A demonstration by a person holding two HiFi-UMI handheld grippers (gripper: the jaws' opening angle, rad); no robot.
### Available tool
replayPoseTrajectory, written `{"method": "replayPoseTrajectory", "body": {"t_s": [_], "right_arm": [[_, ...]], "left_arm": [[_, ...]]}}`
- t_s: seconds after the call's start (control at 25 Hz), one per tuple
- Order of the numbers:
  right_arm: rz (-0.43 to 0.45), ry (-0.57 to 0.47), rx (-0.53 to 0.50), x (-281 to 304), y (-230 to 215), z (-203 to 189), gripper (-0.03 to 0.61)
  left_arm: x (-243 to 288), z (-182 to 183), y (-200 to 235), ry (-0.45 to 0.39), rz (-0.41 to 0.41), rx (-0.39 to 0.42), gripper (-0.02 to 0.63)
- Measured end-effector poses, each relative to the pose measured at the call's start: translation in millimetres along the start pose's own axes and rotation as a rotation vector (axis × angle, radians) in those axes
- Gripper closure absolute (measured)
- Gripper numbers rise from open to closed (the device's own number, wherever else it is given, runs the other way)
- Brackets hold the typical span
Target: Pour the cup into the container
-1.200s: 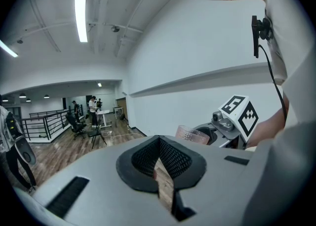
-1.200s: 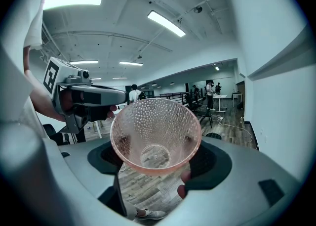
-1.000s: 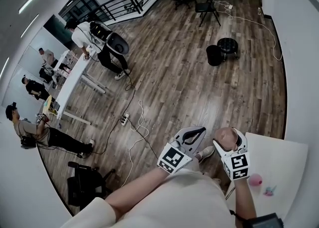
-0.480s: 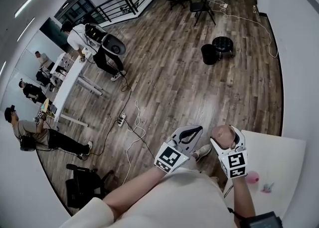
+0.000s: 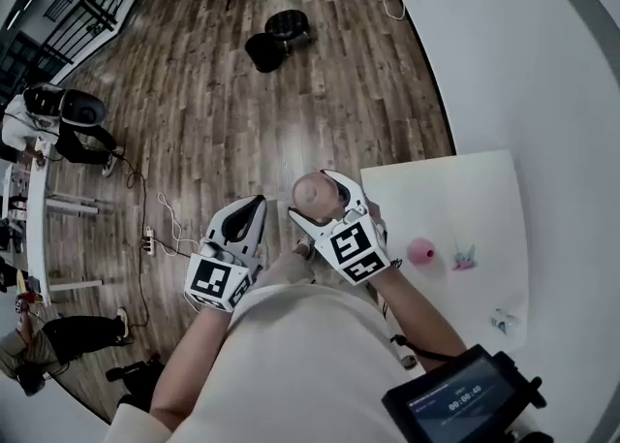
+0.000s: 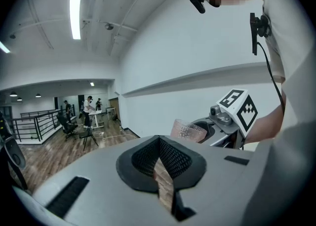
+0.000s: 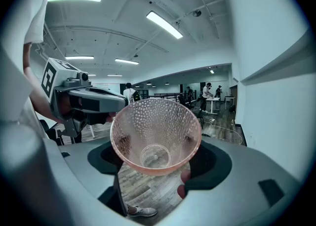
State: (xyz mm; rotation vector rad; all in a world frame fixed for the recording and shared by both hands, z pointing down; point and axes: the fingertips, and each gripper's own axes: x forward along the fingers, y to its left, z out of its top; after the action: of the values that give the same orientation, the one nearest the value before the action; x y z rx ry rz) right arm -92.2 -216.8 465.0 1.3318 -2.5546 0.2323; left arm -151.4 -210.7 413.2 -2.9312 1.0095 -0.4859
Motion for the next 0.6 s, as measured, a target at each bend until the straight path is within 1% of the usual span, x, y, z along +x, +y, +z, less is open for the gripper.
{"method": "replayPoseTrajectory", "body": {"t_s": [0.12,0.36,0.6], "right_arm": [[-0.034,0.017,0.007,-14,-8,8,0.211],[-0.081,0.031,0.018,-33,-9,23,0.211],[-0.088,0.038,0.007,-41,-2,28,0.212]], "left_arm": [[6,9,-9,-0.005,-0.035,-0.011,0.604],[6,26,-20,-0.005,-0.094,-0.015,0.604],[3,34,-27,-0.008,-0.117,-0.018,0.604]]}}
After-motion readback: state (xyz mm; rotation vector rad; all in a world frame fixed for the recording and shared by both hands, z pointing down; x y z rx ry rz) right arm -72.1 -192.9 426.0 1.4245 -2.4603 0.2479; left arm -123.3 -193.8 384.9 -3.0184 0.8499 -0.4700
